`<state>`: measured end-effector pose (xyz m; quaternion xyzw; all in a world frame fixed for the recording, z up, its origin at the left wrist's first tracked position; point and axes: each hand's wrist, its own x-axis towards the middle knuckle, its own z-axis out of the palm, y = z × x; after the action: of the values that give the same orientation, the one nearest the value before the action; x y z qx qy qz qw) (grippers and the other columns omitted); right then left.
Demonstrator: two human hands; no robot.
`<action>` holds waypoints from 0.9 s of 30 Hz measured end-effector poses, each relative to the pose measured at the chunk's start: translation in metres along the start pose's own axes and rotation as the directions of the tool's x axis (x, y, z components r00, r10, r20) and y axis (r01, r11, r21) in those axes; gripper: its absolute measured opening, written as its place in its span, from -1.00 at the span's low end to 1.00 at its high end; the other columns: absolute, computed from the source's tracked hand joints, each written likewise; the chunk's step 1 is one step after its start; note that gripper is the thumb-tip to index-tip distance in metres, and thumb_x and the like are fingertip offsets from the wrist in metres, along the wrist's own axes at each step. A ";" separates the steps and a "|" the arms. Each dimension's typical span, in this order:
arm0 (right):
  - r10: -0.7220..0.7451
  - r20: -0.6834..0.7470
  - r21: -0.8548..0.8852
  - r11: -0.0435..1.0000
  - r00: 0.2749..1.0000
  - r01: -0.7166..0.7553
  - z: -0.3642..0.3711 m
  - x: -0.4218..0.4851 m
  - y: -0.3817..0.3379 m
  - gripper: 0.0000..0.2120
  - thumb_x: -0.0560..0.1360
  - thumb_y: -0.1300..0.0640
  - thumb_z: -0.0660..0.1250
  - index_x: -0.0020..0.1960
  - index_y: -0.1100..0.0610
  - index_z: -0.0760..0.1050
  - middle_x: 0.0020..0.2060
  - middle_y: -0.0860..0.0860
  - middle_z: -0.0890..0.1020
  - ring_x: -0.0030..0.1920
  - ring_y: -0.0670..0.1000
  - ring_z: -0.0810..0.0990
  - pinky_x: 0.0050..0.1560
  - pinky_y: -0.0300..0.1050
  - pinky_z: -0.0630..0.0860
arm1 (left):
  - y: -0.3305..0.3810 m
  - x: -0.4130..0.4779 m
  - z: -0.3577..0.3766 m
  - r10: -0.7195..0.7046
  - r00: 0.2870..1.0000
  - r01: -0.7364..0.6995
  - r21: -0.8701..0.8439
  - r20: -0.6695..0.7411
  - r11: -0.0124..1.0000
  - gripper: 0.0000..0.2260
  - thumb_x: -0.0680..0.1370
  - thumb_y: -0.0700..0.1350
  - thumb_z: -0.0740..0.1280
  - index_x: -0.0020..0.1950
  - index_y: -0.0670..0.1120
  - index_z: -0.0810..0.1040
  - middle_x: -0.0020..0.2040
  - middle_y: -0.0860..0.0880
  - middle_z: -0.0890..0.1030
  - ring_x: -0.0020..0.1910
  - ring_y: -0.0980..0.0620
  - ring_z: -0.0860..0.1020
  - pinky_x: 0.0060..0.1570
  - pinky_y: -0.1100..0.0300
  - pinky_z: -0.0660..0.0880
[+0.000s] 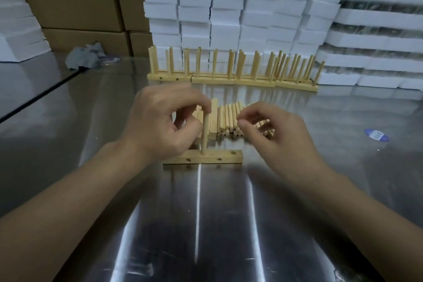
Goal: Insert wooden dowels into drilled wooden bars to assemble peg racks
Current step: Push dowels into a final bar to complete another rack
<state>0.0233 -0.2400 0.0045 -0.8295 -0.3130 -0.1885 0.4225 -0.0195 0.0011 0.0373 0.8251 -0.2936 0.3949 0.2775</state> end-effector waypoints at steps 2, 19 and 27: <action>-0.005 0.034 -0.257 0.966 0.999 0.013 0.002 0.004 0.009 -0.89 0.60 0.03 0.44 0.10 -0.12 0.63 -0.04 -0.25 0.64 0.07 -0.19 0.58 0.09 -0.21 0.53 | -0.003 0.000 -0.001 0.004 1.000 -0.003 0.032 -0.008 0.999 -0.80 0.41 -0.26 0.29 -0.13 -0.17 0.72 -0.31 0.06 0.51 -0.37 0.05 0.48 -0.25 0.34 0.33; -0.210 0.183 -0.573 0.771 0.960 0.278 0.024 0.018 0.009 -0.93 0.59 0.12 0.44 0.05 -0.02 0.66 -0.13 -0.09 0.67 -0.03 0.08 0.61 0.02 0.02 0.44 | 0.005 -0.002 0.009 0.016 1.000 -0.017 -0.075 -0.010 0.997 -0.86 0.43 -0.22 0.27 -0.21 -0.22 0.61 -0.30 -0.02 0.53 -0.32 -0.01 0.48 -0.36 0.09 0.40; 0.155 -0.282 0.215 0.972 0.947 -0.095 -0.005 0.017 -0.007 -0.92 0.59 0.14 0.47 0.05 -0.01 0.66 -0.10 -0.15 0.72 -0.01 -0.16 0.68 0.04 -0.31 0.58 | 0.013 0.000 0.017 -0.306 0.951 0.250 -0.480 -0.040 0.841 -0.82 0.49 -0.33 0.25 -0.22 -0.19 0.62 -0.36 -0.10 0.55 -0.39 0.00 0.52 -0.37 0.19 0.44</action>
<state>0.0306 -0.2345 0.0213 -0.7636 -0.2098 -0.2517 0.5564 -0.0198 -0.0196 0.0311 0.7431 -0.2411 0.3142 0.5393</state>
